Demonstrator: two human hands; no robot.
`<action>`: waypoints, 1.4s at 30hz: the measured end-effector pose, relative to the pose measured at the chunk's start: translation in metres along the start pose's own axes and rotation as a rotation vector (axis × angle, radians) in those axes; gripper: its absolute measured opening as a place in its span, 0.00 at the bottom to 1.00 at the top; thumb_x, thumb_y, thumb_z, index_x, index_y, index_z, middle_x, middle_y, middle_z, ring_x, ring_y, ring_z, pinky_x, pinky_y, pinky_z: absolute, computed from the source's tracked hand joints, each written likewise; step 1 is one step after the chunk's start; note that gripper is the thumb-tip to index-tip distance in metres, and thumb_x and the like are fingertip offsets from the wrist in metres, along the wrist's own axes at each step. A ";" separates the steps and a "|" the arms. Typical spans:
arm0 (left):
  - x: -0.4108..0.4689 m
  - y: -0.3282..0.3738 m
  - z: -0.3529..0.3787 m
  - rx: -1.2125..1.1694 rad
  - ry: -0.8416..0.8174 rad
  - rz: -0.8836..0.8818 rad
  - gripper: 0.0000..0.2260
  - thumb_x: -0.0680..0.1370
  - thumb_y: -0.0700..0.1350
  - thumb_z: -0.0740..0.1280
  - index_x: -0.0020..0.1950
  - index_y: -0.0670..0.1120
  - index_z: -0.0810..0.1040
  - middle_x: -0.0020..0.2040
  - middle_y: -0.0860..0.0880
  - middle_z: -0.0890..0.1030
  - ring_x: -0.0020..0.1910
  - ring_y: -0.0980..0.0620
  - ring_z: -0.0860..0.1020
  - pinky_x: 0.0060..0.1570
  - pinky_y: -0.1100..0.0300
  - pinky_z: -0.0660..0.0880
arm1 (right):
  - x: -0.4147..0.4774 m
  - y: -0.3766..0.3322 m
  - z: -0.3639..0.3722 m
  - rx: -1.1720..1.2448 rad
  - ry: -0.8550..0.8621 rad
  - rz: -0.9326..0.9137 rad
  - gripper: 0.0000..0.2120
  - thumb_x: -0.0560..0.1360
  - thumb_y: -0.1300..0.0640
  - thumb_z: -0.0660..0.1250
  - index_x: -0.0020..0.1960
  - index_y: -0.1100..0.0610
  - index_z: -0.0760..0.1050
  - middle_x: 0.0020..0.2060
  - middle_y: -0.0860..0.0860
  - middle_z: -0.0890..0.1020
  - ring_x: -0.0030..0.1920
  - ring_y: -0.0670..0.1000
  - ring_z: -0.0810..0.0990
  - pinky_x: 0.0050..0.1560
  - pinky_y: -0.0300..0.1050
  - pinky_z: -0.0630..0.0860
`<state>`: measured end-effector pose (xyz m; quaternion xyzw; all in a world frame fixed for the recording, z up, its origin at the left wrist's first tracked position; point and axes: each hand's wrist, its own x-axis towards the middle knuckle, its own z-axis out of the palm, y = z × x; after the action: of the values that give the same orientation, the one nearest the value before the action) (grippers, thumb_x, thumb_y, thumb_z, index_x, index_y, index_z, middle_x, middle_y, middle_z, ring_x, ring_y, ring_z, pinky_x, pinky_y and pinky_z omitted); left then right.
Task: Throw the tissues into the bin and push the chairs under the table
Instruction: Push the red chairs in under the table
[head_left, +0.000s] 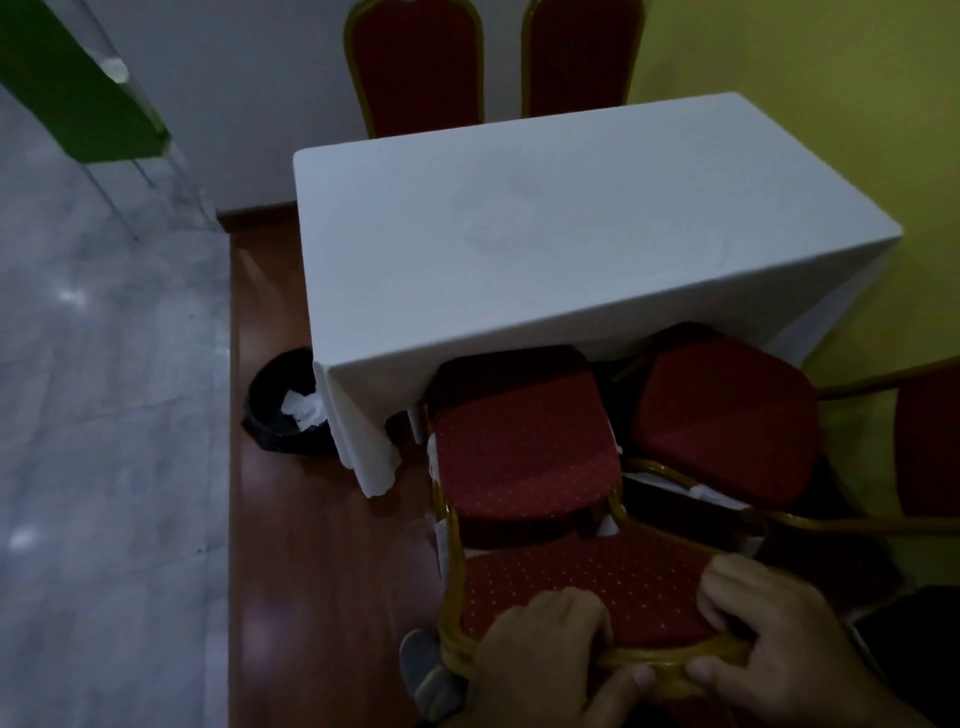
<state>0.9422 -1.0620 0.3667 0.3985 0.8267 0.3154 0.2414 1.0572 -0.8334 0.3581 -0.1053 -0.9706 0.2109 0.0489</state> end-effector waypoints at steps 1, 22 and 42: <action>0.005 0.002 0.003 0.011 0.008 -0.010 0.19 0.72 0.70 0.58 0.52 0.58 0.71 0.52 0.59 0.76 0.50 0.62 0.73 0.53 0.60 0.69 | 0.005 0.006 -0.002 0.015 0.011 -0.026 0.25 0.65 0.28 0.69 0.32 0.49 0.67 0.32 0.43 0.71 0.34 0.41 0.72 0.33 0.44 0.72; 0.123 0.027 0.017 0.141 0.291 -0.161 0.15 0.75 0.68 0.59 0.46 0.58 0.74 0.45 0.62 0.81 0.45 0.63 0.79 0.41 0.59 0.75 | 0.119 0.095 -0.027 -0.012 -0.080 -0.175 0.30 0.70 0.23 0.51 0.33 0.50 0.65 0.29 0.45 0.69 0.31 0.42 0.68 0.29 0.40 0.62; 0.132 0.014 0.007 0.083 0.253 -0.081 0.16 0.76 0.69 0.59 0.40 0.58 0.70 0.36 0.61 0.75 0.34 0.64 0.74 0.33 0.67 0.68 | 0.129 0.092 -0.024 0.004 -0.095 -0.151 0.28 0.70 0.24 0.58 0.33 0.49 0.65 0.30 0.44 0.70 0.34 0.43 0.70 0.32 0.45 0.70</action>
<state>0.8797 -0.9455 0.3524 0.3313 0.8783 0.3187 0.1313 0.9519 -0.7133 0.3474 -0.0218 -0.9765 0.2135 0.0190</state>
